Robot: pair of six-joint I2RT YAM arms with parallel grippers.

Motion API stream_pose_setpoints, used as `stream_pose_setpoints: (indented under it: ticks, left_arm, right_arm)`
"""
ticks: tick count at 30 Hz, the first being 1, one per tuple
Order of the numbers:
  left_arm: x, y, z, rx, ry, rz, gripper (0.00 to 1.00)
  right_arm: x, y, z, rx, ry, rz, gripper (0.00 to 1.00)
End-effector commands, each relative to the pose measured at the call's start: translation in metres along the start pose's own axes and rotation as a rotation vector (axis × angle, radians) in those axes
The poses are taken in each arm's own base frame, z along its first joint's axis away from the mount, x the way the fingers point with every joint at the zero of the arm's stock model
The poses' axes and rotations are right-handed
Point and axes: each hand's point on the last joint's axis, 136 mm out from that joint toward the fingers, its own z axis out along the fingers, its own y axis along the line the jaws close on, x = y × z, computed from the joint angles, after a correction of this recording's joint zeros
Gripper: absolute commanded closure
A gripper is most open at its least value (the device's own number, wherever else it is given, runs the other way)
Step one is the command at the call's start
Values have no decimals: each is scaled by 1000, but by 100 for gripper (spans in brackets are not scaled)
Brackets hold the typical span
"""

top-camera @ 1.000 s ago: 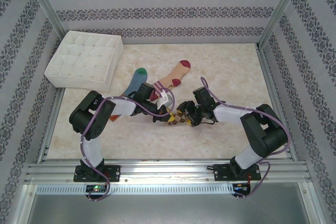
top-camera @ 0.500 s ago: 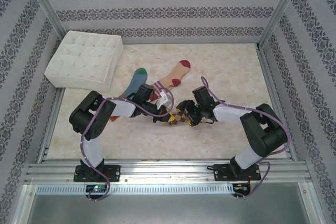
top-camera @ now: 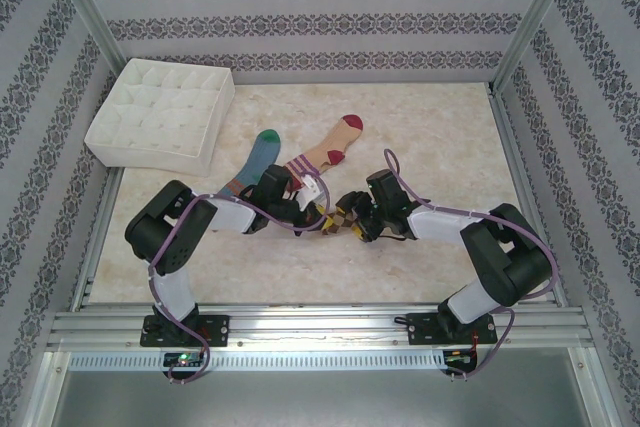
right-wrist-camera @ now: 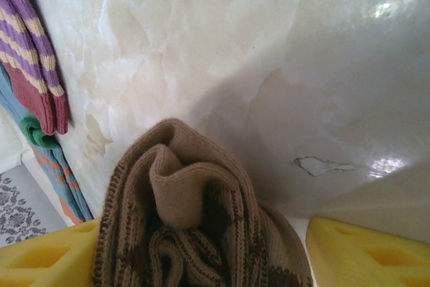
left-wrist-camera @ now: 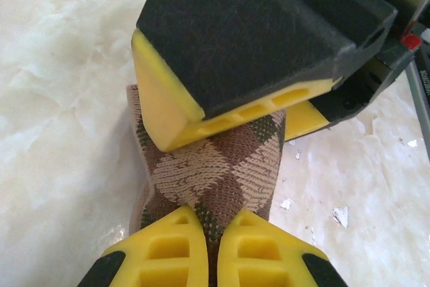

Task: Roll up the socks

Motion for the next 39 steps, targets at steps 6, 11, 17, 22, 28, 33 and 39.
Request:
stream_pose_setpoints:
  ticks: [6,11,17,22,28,33,39]
  left_arm:
    - [7,1,1,-42,26,15,100]
    - [13,-4,2,-12,42,11,100]
    - [14,-5,0,-14,44,11,96]
    - [8,-6,-5,-27,40,29,87]
    - [-24,-5,-32,-102,2,93,67]
    - [-63,9,-80,-293,-13,193,62]
    - [-110,53,-167,-630,-80,182,55]
  right_arm:
    - [13,45,19,-152,45,-93,34]
    - [15,57,26,-183,89,-130,36]
    - [26,77,26,-225,121,-204,69]
    - [25,84,19,-234,93,-256,92]
    - [12,85,-3,-185,-32,-361,93]
    - [-8,100,-31,-132,-166,-476,93]
    - [-30,142,-61,-80,-282,-645,93]
